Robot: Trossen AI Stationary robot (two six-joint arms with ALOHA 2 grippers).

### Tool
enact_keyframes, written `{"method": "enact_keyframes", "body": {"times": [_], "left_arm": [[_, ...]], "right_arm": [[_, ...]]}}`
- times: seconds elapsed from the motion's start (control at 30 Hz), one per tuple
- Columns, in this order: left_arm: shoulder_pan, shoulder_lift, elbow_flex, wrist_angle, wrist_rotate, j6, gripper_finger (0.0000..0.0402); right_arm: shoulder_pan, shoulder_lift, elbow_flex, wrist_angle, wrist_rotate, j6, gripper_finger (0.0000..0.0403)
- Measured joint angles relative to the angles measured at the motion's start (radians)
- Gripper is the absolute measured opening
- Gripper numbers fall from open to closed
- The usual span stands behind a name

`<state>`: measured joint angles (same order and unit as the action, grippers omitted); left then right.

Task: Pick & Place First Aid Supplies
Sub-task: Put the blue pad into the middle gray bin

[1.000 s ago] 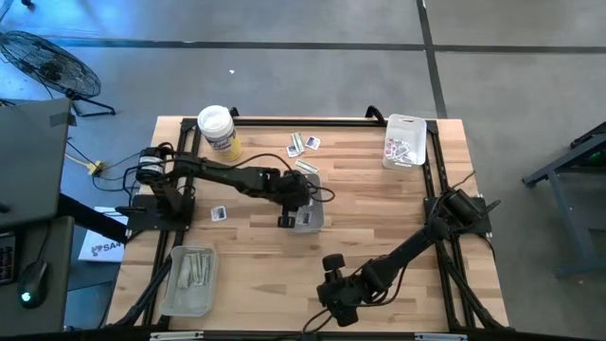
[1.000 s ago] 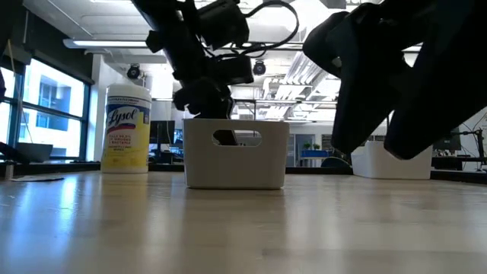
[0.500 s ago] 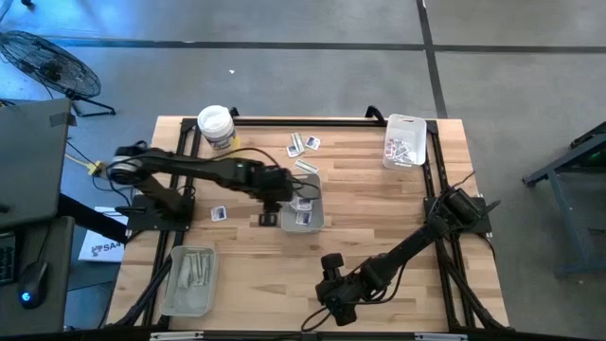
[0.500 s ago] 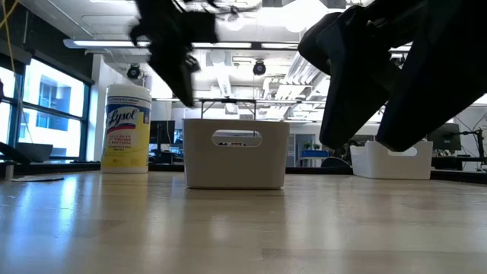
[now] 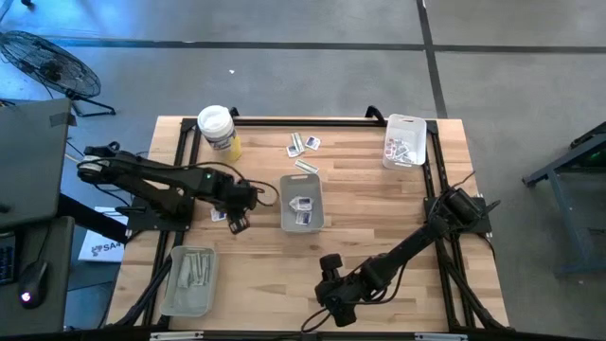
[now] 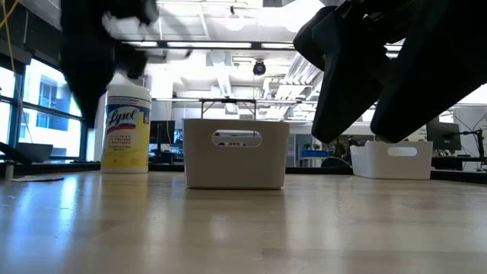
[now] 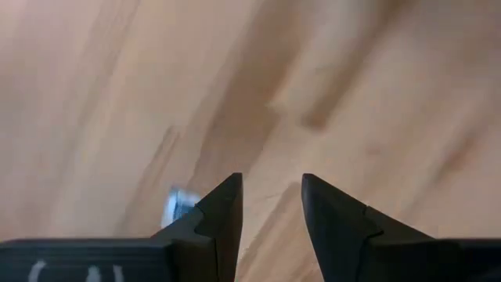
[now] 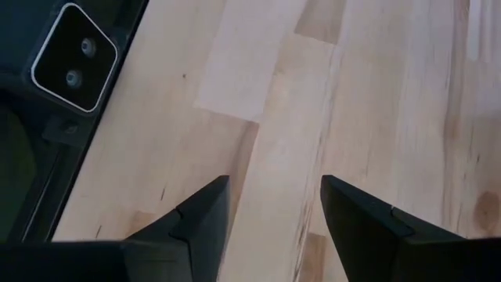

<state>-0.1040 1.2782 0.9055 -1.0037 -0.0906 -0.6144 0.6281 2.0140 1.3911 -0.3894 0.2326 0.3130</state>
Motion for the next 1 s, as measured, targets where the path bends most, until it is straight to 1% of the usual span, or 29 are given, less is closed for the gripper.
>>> {"method": "enact_keyframes", "body": {"times": [0.07, 0.13, 0.23, 0.37, 0.53, 0.7, 1.0], "left_arm": [[-0.001, -0.002, -0.073, 0.014, -0.012, -0.171, 0.0128], [-0.003, -0.001, -0.140, 0.034, -0.028, -0.308, 0.0128], [-0.003, 0.008, -0.225, 0.080, -0.067, -0.427, 0.0128], [-0.003, 0.008, -0.290, 0.139, -0.106, -0.486, 0.0128], [-0.003, 0.009, -0.304, 0.183, -0.156, -0.524, 0.0128], [-0.013, 0.011, -0.304, 0.191, -0.155, -0.566, 0.0128], [-0.101, 0.052, -0.304, 0.159, -0.155, -0.705, 0.0128]], "right_arm": [[-0.004, 0.000, 0.000, 0.002, -0.001, 0.000, 0.0195], [-0.007, 0.000, 0.000, 0.006, -0.002, -0.003, 0.0195], [-0.014, -0.001, 0.000, 0.016, -0.005, -0.011, 0.0195], [-0.022, -0.001, 0.000, 0.024, -0.022, -0.010, 0.0195], [-0.027, -0.001, 0.000, 0.032, -0.030, -0.011, 0.0195], [-0.027, -0.002, 0.000, 0.035, -0.030, -0.015, 0.0195], [-0.027, -0.002, 0.000, 0.036, -0.034, -0.025, 0.0194]]}}
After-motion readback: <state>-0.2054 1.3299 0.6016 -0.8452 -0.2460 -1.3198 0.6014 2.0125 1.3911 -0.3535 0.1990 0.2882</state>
